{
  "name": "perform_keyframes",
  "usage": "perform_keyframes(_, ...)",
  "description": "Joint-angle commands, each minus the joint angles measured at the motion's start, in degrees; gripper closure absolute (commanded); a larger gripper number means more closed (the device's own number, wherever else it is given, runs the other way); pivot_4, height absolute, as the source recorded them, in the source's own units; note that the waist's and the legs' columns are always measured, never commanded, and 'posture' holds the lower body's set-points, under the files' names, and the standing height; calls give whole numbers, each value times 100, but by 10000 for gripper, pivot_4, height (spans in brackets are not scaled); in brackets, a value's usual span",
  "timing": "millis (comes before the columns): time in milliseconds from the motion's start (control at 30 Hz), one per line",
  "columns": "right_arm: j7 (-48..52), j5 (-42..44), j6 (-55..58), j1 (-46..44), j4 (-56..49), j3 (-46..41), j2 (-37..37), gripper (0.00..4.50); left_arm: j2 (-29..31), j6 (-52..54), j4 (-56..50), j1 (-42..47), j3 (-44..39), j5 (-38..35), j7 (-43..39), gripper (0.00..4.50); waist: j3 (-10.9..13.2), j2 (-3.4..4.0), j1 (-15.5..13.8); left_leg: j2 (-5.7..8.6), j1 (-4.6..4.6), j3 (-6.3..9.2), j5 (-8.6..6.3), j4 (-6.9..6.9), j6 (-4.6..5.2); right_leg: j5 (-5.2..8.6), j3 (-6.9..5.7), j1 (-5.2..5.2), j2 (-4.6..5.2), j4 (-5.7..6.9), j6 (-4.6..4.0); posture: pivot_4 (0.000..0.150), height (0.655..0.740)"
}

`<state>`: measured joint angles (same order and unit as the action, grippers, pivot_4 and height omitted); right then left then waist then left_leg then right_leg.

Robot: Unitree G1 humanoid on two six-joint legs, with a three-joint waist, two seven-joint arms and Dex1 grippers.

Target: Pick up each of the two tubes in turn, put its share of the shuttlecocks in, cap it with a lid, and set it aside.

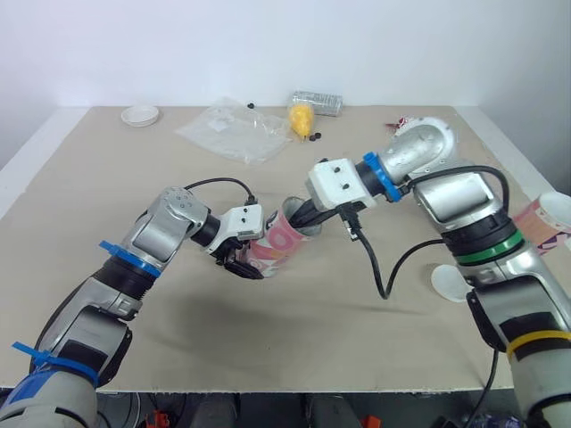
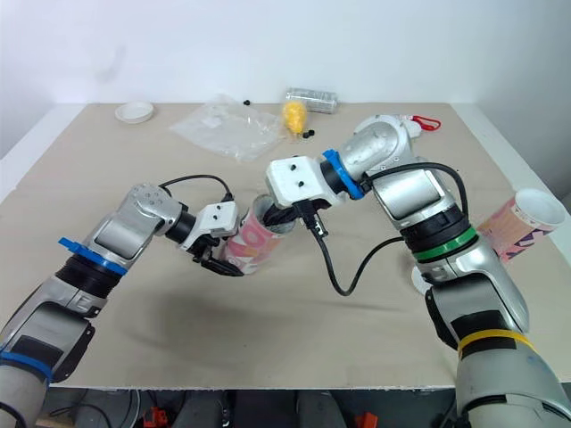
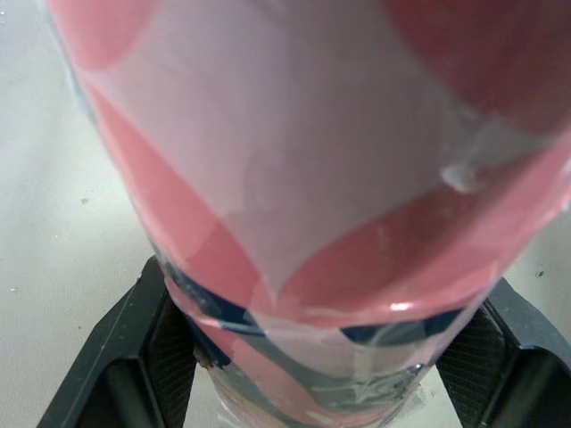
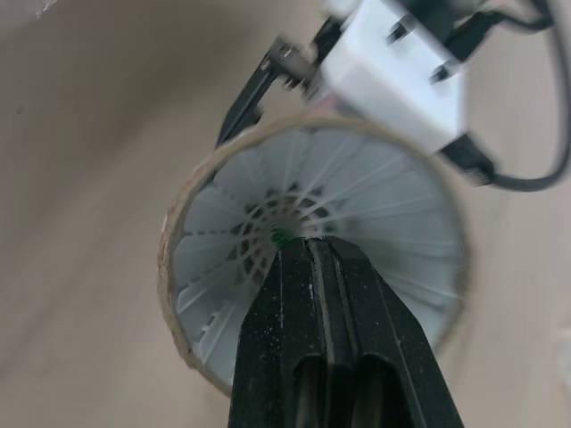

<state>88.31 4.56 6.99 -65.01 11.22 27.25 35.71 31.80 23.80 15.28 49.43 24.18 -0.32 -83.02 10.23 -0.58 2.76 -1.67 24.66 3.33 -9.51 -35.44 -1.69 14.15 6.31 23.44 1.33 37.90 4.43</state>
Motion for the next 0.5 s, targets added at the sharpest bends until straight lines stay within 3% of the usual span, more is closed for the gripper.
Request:
perform_keyframes(33, 342, -205, -149, -272, 210, 190, -189, 44158, -29, 25, -21, 101, 47, 4, -24, 12278, 0, 0, -1, 0, -1, 1, 0, 0, 0, 3, 0, 1, 0, 7, -2, 1500, 7400)
perform_keyframes(500, 418, -444, -705, -625, 1226, 1008, -951, 44158, -109, 97, -34, 111, 27, -15, 26, 12278, -1, -1, 17, -2, -25, 6, 0, -4, 0, 5, -7, -11, -4, 26, -9, 1500, 7400)
